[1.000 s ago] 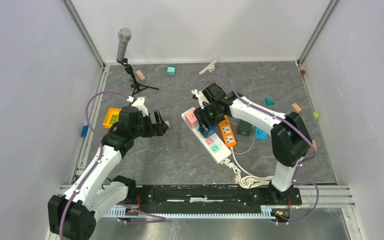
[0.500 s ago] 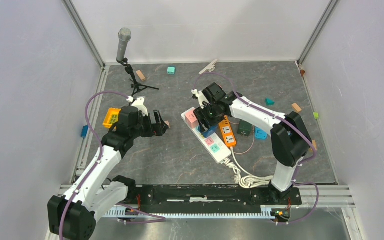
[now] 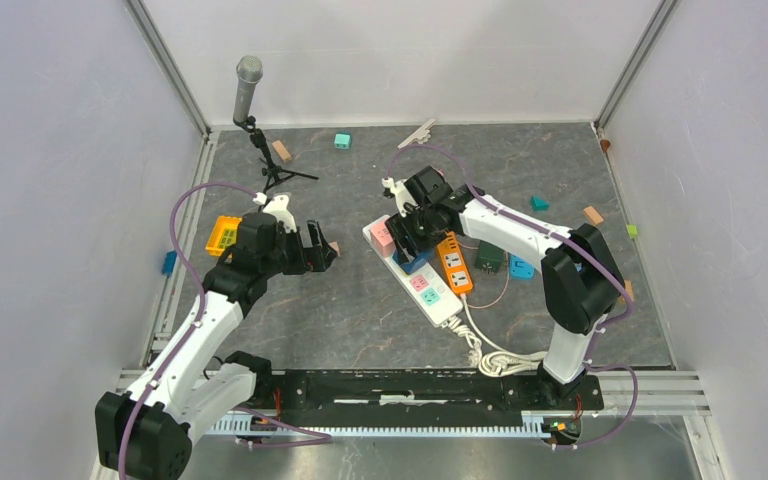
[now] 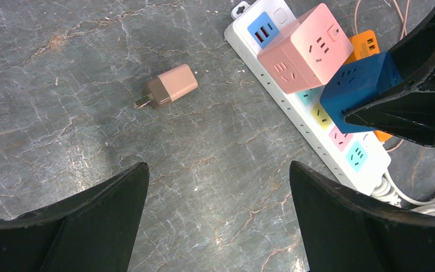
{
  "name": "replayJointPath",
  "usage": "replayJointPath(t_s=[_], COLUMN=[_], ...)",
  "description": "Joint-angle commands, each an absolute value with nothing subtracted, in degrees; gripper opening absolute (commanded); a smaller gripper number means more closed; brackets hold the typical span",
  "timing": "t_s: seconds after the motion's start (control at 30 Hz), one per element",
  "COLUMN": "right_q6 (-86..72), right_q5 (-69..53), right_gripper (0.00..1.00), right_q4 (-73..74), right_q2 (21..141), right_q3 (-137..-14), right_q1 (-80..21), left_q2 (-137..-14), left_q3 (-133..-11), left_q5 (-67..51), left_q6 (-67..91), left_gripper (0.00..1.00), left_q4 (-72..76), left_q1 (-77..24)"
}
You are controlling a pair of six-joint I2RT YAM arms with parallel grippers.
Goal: Insert the plug
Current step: Insert the plug into the socket.
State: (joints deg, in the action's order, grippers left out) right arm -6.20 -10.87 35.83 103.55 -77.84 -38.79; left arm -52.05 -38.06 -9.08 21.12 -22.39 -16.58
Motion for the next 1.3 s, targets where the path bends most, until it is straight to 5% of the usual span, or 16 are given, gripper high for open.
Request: replayJointPath(t_s=[0.0, 0.73, 1.27], right_q6=[-5.5, -5.7, -8.1], right_q5=[-6.8, -7.3, 9.6], right_gripper=[0.0, 0.0, 0.0], right_q4=[37.9, 39.1, 39.4], right_q2=[103.2, 102.3, 101.4], right_q3=[-77.6, -79.1, -77.8], right_q1=[-39.1, -40.4, -47.5], left_q2=[-51.0, -51.1, -51.2], left_q3=[-39.5, -39.4, -39.5], left_q5=[-8.3, -8.4, -8.5], left_q6=[18.5, 18.5, 18.5], left_gripper=[1.0, 1.0, 1.0], left_q4=[-21.3, -21.3, -21.3], left_q1=[-16.4, -16.4, -16.4])
